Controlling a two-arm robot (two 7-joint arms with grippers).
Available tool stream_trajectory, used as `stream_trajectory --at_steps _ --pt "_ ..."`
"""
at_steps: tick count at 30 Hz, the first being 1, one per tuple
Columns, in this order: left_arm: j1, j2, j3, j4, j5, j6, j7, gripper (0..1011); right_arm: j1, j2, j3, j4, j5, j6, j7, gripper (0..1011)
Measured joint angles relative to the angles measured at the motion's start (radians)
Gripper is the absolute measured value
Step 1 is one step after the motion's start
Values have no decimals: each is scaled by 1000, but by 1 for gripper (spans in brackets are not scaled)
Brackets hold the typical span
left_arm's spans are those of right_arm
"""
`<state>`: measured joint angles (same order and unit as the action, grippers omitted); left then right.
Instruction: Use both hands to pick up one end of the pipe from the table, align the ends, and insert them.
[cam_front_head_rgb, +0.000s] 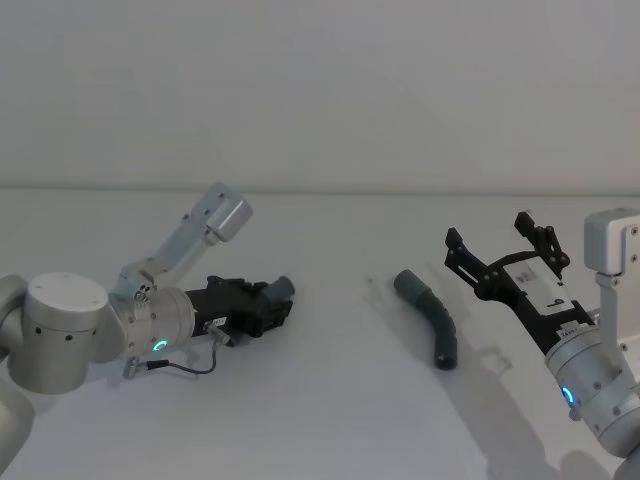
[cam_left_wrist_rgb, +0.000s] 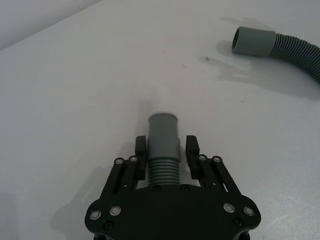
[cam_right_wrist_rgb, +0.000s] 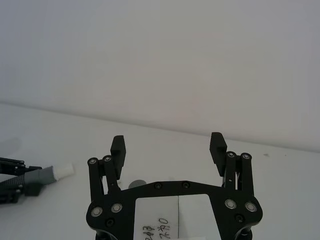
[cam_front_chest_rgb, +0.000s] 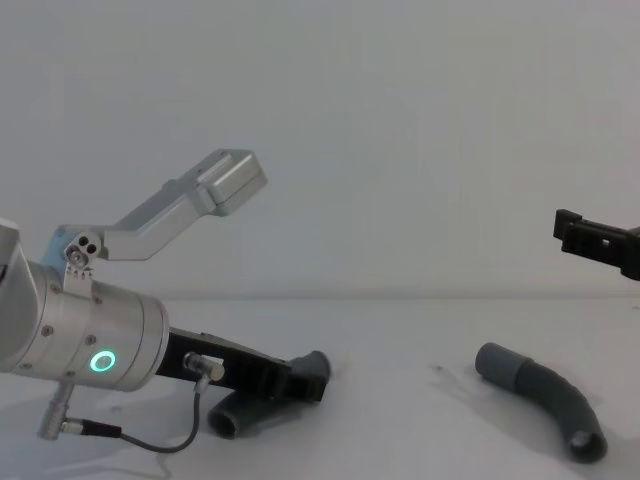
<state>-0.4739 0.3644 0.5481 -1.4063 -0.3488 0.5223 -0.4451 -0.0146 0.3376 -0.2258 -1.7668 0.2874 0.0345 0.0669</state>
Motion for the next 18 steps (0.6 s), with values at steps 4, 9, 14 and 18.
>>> stream_trajectory --at_steps 4,9,14,18 --pt "0 0 0 1 0 0 0 390 1 9 2 -2 4 13 14 1001" --pt "-1 -1 1 1 -1 1 1 364 7 30 5 -8 21 59 48 1002" --pt "-1 -1 1 2 -1 2 1 364 16 51 8 -16 39 117 82 1001" --pt "-1 -1 1 2 -2 2 1 364 27 75 9 -23 62 184 116 1001"
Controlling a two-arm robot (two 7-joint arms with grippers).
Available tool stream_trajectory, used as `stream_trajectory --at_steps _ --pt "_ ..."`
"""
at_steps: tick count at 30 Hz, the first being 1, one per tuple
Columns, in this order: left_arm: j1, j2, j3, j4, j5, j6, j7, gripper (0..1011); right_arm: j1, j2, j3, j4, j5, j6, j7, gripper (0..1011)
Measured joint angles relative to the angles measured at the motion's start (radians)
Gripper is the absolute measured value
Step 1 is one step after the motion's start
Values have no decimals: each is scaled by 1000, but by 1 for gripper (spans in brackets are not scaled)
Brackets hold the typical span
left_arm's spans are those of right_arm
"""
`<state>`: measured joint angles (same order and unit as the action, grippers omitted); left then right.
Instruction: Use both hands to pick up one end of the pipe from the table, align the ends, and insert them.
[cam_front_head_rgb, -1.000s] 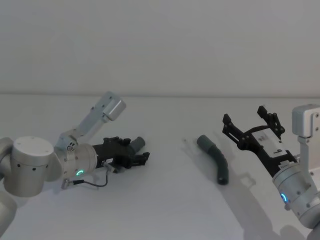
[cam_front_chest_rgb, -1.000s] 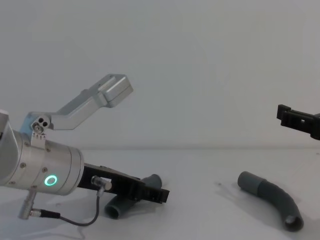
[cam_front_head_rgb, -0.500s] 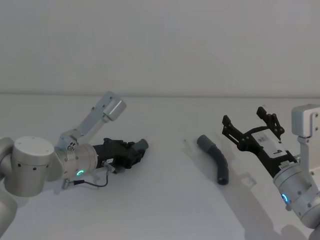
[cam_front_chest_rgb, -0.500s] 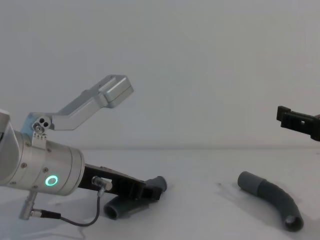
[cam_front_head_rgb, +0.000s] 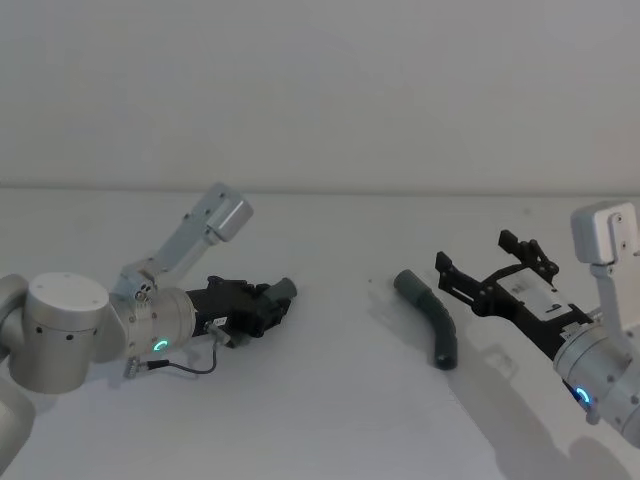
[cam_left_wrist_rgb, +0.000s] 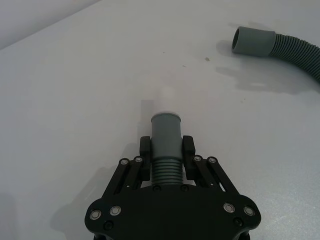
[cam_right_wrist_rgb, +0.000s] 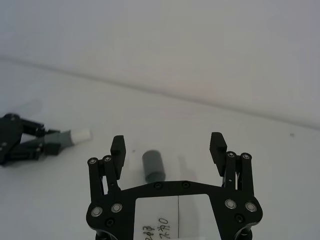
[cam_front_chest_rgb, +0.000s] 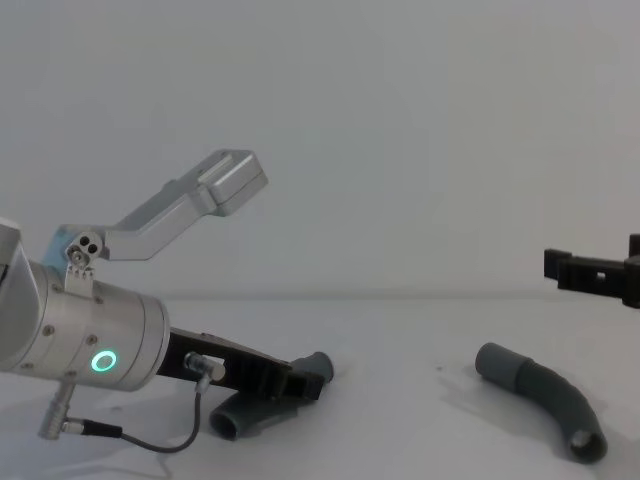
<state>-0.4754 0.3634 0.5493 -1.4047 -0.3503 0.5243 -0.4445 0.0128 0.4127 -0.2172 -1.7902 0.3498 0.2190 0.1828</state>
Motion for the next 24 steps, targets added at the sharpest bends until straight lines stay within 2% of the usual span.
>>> stream_trajectory --at_steps 7,13,24 --pt "0 0 0 0 0 0 0 364 21 22 -4 -5 32 108 34 1002" --pt "0 0 0 0 0 0 0 364 36 31 -12 -3 49 171 44 1001" --pt "0 0 0 0 0 0 0 364 63 40 -34 33 52 221 51 1001"
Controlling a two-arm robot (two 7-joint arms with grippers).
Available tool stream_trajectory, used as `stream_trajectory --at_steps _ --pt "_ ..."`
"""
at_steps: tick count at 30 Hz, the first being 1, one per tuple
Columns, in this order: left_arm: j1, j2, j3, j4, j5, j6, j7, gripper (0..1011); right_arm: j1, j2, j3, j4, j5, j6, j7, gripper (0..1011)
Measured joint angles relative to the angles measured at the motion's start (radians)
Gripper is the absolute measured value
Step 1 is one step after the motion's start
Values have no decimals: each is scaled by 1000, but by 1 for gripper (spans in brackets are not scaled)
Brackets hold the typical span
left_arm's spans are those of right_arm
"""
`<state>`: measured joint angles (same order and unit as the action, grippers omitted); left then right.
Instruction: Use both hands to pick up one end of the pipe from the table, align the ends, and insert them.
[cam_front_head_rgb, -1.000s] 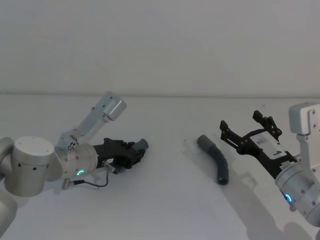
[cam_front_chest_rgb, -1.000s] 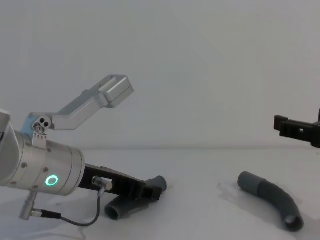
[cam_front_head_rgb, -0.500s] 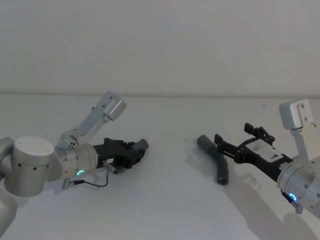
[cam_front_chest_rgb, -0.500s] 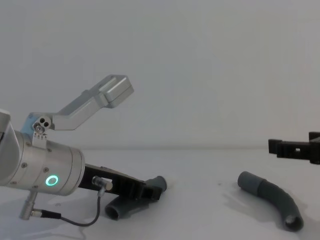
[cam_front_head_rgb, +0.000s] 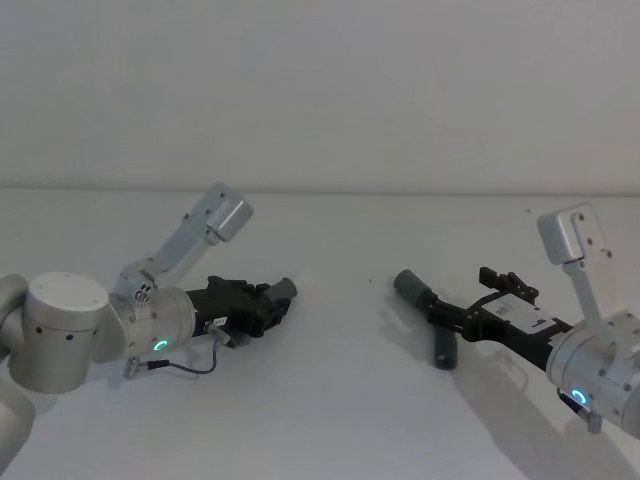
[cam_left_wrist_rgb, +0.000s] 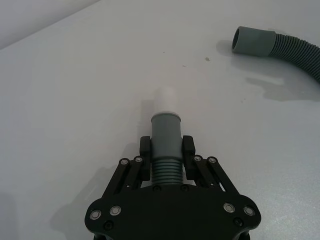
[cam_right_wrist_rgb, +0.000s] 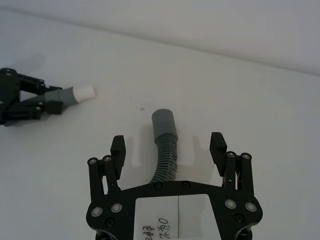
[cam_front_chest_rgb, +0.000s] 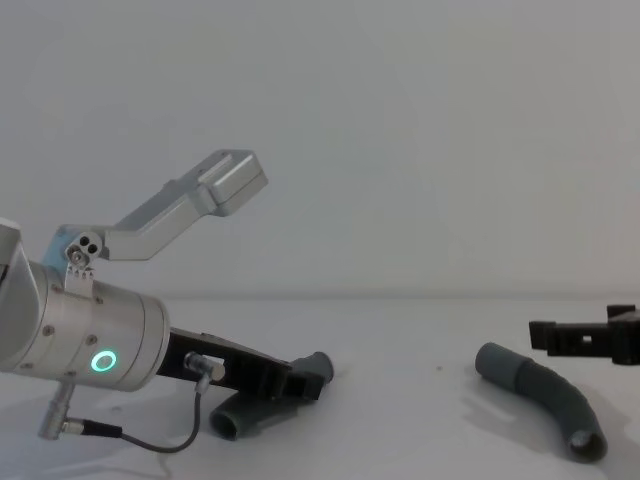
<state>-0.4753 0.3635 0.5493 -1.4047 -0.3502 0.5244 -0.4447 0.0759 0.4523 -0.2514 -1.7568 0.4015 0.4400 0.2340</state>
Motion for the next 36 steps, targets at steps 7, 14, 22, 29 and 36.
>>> stream_trajectory --at_steps 7,14,22,29,36 --pt "0 0 0 0 0 0 0 364 22 -1 -15 35 -15 6 6 1001" --pt "0 0 0 0 0 0 0 364 41 -4 -28 62 -28 10 15 1002" --pt "0 0 0 0 0 0 0 364 56 -16 -37 85 -34 28 21 1001" --pt "0 0 0 0 0 0 0 364 66 -32 -38 100 -34 52 20 1001" --pt "0 0 0 0 0 0 0 364 76 -51 -38 114 -33 72 13 1002"
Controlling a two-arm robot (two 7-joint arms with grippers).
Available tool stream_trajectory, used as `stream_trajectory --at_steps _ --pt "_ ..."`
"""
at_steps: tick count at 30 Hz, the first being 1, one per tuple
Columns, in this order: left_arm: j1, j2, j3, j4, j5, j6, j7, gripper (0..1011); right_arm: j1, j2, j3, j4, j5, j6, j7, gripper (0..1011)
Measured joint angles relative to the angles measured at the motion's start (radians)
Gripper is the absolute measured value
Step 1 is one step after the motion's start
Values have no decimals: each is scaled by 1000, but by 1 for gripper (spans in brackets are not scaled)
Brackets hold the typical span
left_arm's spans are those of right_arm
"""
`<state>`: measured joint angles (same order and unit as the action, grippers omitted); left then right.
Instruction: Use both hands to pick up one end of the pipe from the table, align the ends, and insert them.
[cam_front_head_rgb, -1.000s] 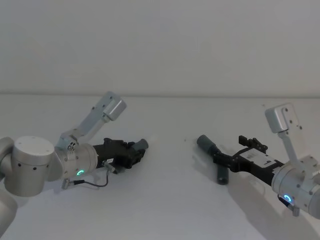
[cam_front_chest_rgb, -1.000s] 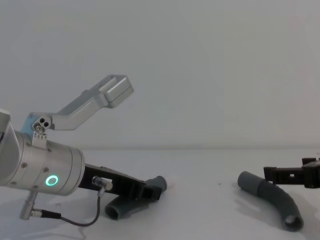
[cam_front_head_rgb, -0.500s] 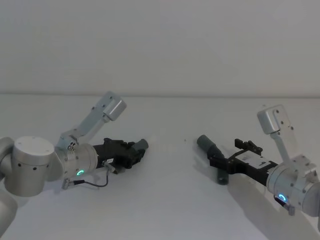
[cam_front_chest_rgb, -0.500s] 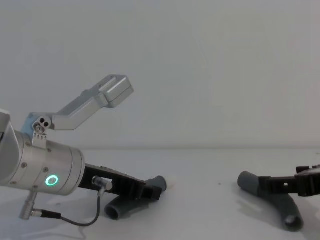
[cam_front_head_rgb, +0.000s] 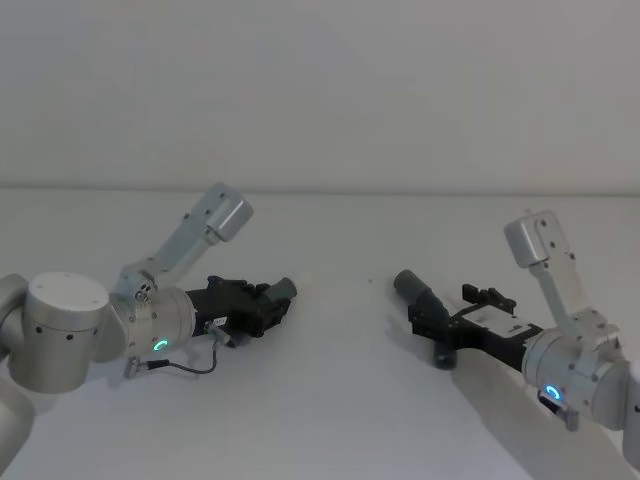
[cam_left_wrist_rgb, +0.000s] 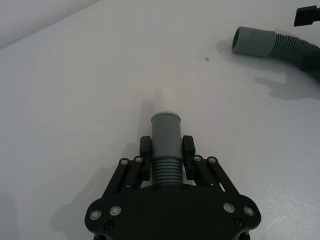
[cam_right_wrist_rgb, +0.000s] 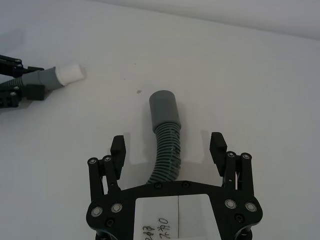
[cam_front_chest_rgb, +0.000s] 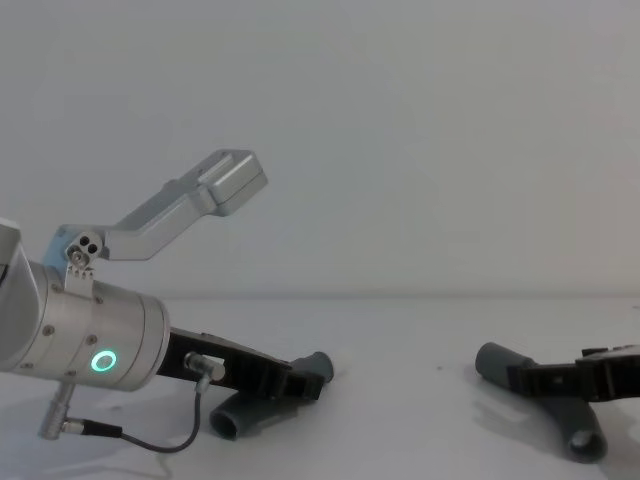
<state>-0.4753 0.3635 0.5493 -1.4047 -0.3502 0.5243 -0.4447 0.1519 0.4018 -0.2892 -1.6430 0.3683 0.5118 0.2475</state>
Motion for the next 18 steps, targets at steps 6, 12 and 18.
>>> stream_trajectory --at_steps 6,12,18 --pt "0 0 0 0 0 0 0 364 7 -13 0 9 -1 12 -5 1001" --pt "0 0 0 0 0 0 0 364 14 -25 0 16 -6 26 -9 1002" --pt "0 0 0 0 0 0 0 364 17 -33 0 19 -11 36 -13 1001"
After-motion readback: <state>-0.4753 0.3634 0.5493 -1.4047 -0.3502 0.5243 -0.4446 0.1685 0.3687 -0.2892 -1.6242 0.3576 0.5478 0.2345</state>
